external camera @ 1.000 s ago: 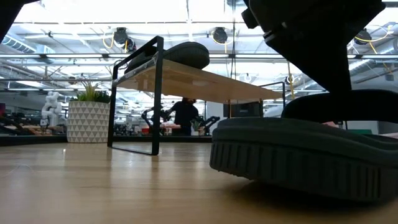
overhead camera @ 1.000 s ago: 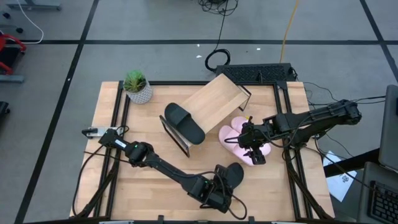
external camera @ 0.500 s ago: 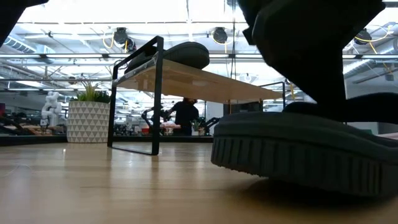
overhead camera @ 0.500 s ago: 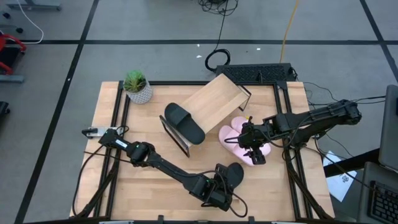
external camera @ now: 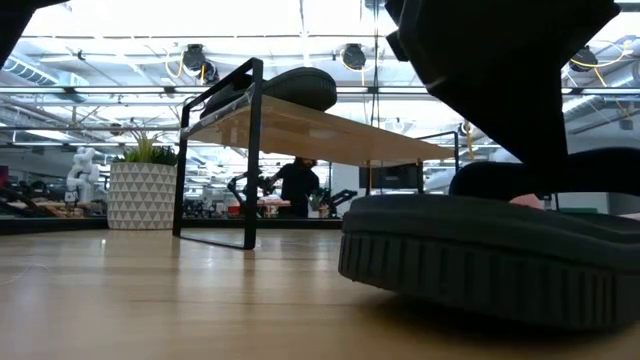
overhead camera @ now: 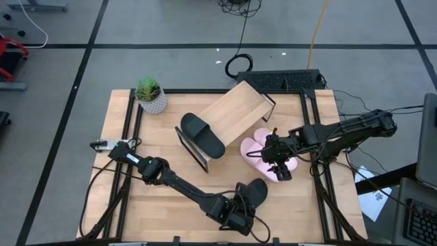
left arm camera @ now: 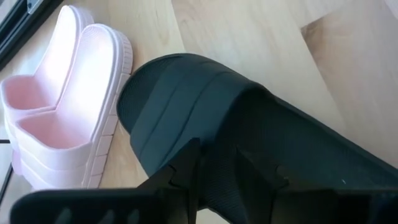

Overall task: Pick and place slides into the shelf
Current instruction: Put the black slide on the shelf

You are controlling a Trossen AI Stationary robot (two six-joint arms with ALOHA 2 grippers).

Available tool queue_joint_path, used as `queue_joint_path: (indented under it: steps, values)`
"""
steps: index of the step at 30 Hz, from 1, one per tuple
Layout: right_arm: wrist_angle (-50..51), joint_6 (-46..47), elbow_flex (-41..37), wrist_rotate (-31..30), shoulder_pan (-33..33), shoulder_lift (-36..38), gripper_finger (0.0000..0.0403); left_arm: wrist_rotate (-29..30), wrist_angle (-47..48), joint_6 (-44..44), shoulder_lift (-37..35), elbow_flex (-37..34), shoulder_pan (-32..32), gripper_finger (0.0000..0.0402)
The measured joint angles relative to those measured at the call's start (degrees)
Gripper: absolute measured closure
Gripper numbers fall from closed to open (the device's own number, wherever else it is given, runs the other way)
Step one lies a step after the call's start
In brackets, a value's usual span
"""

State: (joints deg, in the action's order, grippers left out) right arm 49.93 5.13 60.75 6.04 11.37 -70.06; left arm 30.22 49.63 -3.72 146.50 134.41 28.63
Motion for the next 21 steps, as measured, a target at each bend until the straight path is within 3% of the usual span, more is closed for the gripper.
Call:
queue_joint_path:
  steps: [21]
  values:
    - [-1.73,0.17,0.00,0.00,-0.01,0.00,0.0174,1.31,-0.16,-2.61,-0.33,-0.41,-1.55,0.0314]
